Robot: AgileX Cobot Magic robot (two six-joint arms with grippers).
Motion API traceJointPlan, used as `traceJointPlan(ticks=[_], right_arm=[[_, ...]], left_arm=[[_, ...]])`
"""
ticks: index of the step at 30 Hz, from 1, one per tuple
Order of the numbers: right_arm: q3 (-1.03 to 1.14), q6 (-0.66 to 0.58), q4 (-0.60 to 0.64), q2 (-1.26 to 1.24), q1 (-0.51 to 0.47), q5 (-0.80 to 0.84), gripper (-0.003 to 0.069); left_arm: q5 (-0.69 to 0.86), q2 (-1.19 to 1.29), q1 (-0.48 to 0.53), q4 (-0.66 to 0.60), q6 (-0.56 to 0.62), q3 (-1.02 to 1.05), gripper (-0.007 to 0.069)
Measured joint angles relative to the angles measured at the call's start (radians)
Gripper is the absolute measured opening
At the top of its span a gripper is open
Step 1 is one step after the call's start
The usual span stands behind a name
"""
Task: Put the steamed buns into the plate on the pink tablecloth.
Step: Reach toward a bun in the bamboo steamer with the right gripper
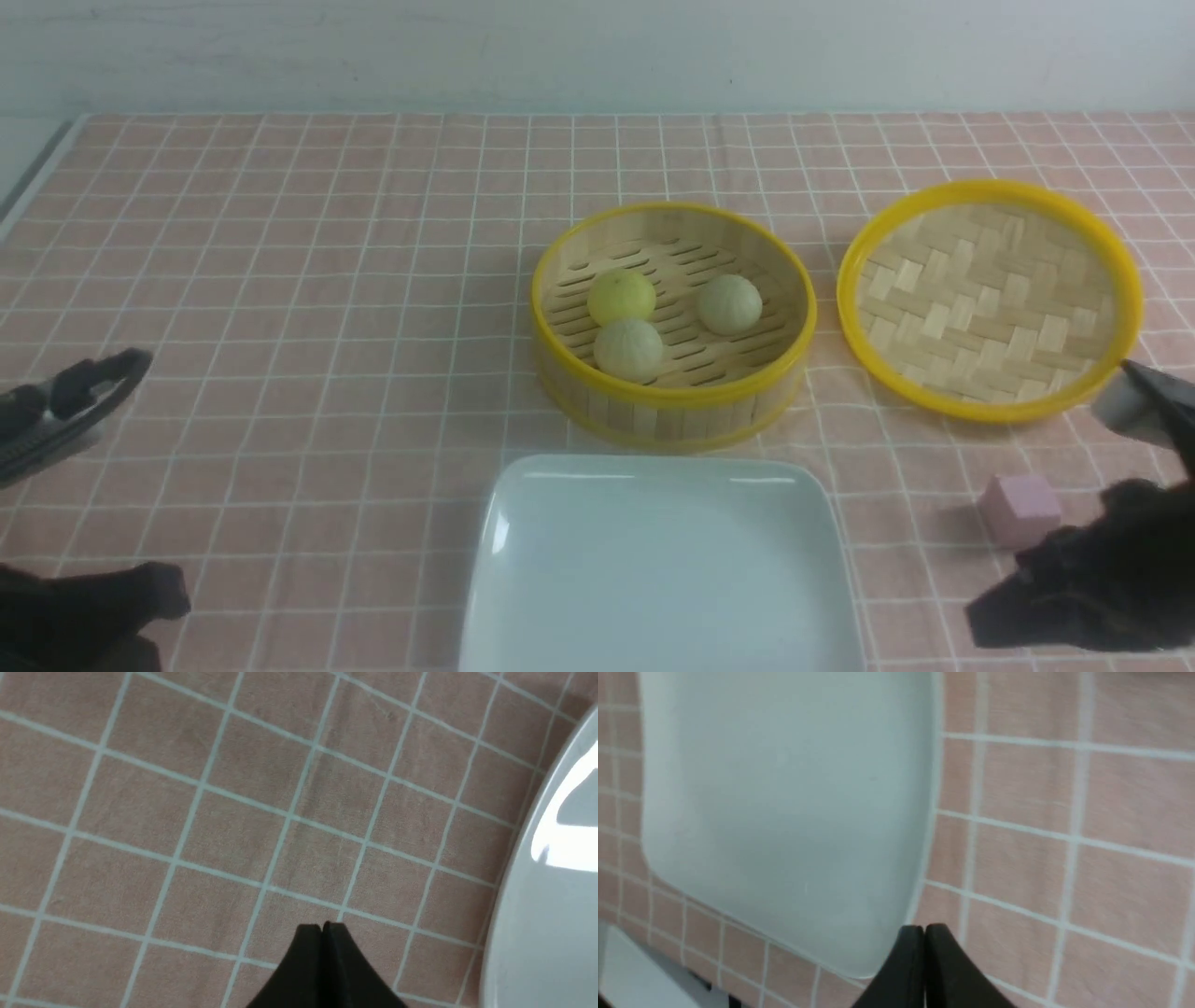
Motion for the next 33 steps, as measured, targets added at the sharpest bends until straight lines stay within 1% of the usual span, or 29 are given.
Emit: traceJointPlan(ticks=[3, 7, 8, 11, 12, 13, 14, 19, 22, 25, 26, 27, 29, 33], right_arm=[[-0.118, -0.046, 0.014, 0.112, 0.104, 0.013, 0.008], [-0.265, -0.01, -0.043, 0.23, 0.187, 0.011, 0.0126], [-0.344, 0.039, -0.096, 0.285, 0.216, 0.005, 0.0143], [-0.475, 0.132, -0.198, 0.377, 0.254, -0.016, 0.0176], [-0.537, 0.177, -0.268, 0.428, 0.268, -0.019, 0.0197], [-0.579, 0.208, -0.299, 0.45, 0.275, -0.019, 0.0208], [-0.641, 0.246, -0.361, 0.493, 0.283, -0.019, 0.0232], [-0.859, 0.406, -0.603, 0.655, 0.288, -0.033, 0.0331], [-0.957, 0.495, -0.728, 0.736, 0.288, -0.084, 0.0366], [-1.024, 0.582, -0.853, 0.819, 0.288, -0.151, 0.0382], [-1.031, 0.595, -0.868, 0.835, 0.288, -0.159, 0.0382], [-1.053, 0.653, -0.92, 0.879, 0.288, -0.192, 0.0383], [-1.06, 0.704, -0.938, 0.918, 0.288, -0.224, 0.0378], [-1.067, 0.741, -0.919, 0.959, 0.289, -0.268, 0.0316]], left_arm=[[-0.015, 0.035, 0.0, -0.059, 0.043, -0.002, 0.0005], [-0.033, 0.051, 0.0, -0.095, 0.072, -0.002, 0.0009], [-0.035, 0.051, 0.0, -0.099, 0.075, -0.002, 0.0011], [-0.04, 0.051, 0.0, -0.103, 0.079, -0.002, 0.0015], [-0.04, 0.051, 0.0, -0.103, 0.079, -0.002, 0.0017], [-0.041, 0.051, 0.0, -0.103, 0.079, -0.002, 0.0019], [-0.043, 0.051, 0.0, -0.103, 0.079, -0.002, 0.0021], [-0.058, 0.051, 0.0, -0.102, 0.079, -0.002, 0.0034], [-0.075, 0.051, 0.0, -0.102, 0.079, -0.002, 0.0036], [-0.084, 0.051, 0.0, -0.099, 0.079, -0.002, 0.004], [-0.084, 0.051, 0.0, -0.099, 0.079, -0.002, 0.004], [-0.086, 0.051, 0.0, -0.099, 0.079, -0.002, 0.0041], [-0.087, 0.051, 0.0, -0.099, 0.079, -0.002, 0.0044], [-0.087, 0.051, 0.0, -0.099, 0.079, -0.002, 0.0049]])
